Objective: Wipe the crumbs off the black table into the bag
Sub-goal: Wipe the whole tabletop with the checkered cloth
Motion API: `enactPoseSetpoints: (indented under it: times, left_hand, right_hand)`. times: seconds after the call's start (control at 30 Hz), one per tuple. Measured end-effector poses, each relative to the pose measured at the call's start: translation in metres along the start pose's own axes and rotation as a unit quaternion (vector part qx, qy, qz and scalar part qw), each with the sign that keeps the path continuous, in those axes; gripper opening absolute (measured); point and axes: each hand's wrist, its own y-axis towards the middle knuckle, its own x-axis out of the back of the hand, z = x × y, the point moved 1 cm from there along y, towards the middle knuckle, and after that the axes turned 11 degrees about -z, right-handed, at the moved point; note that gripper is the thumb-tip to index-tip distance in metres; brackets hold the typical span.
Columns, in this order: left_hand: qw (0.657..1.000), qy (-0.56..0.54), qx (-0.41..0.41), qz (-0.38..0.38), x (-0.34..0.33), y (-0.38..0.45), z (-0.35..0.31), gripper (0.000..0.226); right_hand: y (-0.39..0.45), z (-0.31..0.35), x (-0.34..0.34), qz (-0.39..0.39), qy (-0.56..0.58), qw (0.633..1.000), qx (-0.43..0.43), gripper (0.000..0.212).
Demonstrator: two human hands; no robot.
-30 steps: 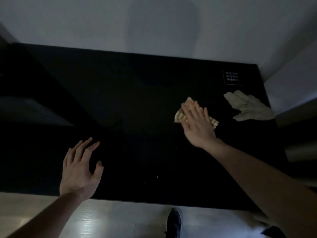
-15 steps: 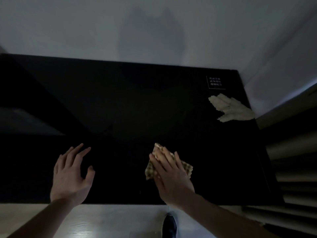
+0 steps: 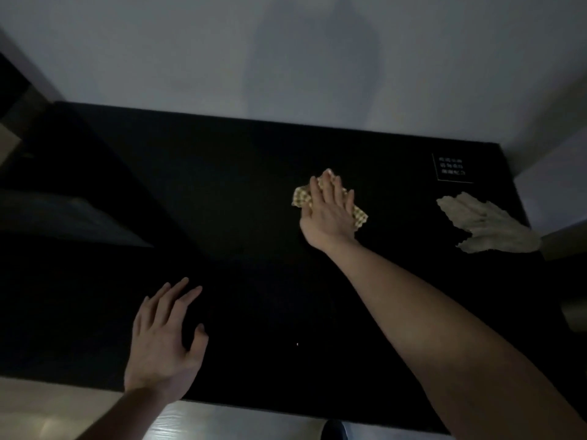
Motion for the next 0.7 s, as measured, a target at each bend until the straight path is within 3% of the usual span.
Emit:
enactPoseSetpoints:
  times: [0.17, 0.33, 0.5, 0.7]
  left_hand:
    - [1.000, -0.001, -0.001, 0.004, 0.002, 0.001, 0.000, 0.064]
    - [1.000, 0.000, -0.001, 0.002, 0.004, -0.001, -0.001, 0.063]
    - [1.000, -0.004, -0.007, -0.011, 0.003, -0.002, -0.002, 0.066]
    - [1.000, -0.007, -0.003, -0.005, 0.004, -0.001, -0.004, 0.067]
  right_hand:
    - [-0.053, 0.044, -0.006, 0.070, 0.036, 0.975, 0.206, 0.066]
    - [-0.178, 0.008, 0.013, 0.111, 0.076, 0.939, 0.317, 0.065]
    - [-0.247, -0.048, 0.025, 0.113, 0.027, 0.953, 0.281, 0.066]
    - [-0.149, -0.097, 0.027, 0.056, 0.001, 0.990, 0.128, 0.063]
